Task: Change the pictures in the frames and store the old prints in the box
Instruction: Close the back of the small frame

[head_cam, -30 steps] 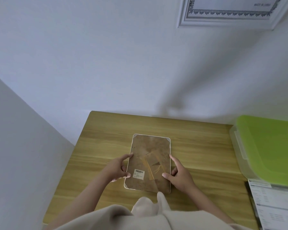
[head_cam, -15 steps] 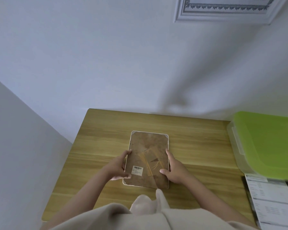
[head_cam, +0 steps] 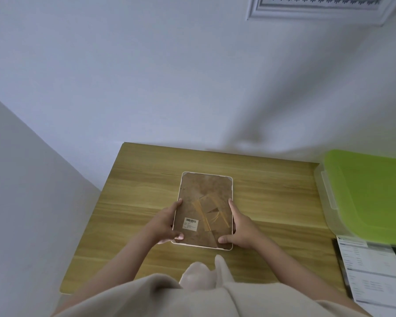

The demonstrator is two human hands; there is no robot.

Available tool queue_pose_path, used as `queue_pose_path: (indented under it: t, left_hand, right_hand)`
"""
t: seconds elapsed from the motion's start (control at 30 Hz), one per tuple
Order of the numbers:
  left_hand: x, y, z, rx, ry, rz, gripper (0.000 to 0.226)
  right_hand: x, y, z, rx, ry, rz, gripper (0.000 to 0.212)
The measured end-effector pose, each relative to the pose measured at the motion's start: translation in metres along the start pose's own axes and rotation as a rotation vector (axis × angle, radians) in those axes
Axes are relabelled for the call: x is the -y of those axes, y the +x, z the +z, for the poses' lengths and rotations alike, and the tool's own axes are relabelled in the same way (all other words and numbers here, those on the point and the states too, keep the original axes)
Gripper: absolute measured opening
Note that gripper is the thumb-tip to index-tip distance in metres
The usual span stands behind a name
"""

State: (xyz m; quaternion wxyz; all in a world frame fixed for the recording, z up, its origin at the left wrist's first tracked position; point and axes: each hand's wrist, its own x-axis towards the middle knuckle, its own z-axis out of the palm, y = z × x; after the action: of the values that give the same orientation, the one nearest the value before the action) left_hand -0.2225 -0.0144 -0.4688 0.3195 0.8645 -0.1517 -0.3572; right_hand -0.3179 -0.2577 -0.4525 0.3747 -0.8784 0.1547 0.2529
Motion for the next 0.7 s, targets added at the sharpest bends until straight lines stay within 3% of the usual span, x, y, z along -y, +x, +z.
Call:
queue_pose_path:
  t: [0.23,0.4,0.47,0.57,0.7]
  left_hand:
    - [-0.005,-0.006,-0.003,0.006,-0.027,-0.031,0.116]
    - [-0.003,-0.020,-0.008,0.006,-0.411,-0.030,0.088]
    - [-0.003,-0.027,-0.008,0.024,-0.549,-0.028,0.087]
    - [-0.005,-0.037,-0.011,0.041,-0.664,-0.017,0.087]
    - [-0.021,-0.051,-0.013,0.017,-0.655,0.011,0.075]
  right_hand:
    - [0.001,0.002,0.001,-0.026,0.034,0.012,0.133]
    - [-0.004,-0.007,0.013,-0.084,0.120,0.027,0.129]
    - [-0.007,-0.012,0.017,-0.089,0.216,0.029,0.126]
    - [-0.011,-0.019,0.022,-0.115,0.328,0.029,0.117]
    - [0.006,-0.027,0.019,-0.302,0.107,0.025,0.089]
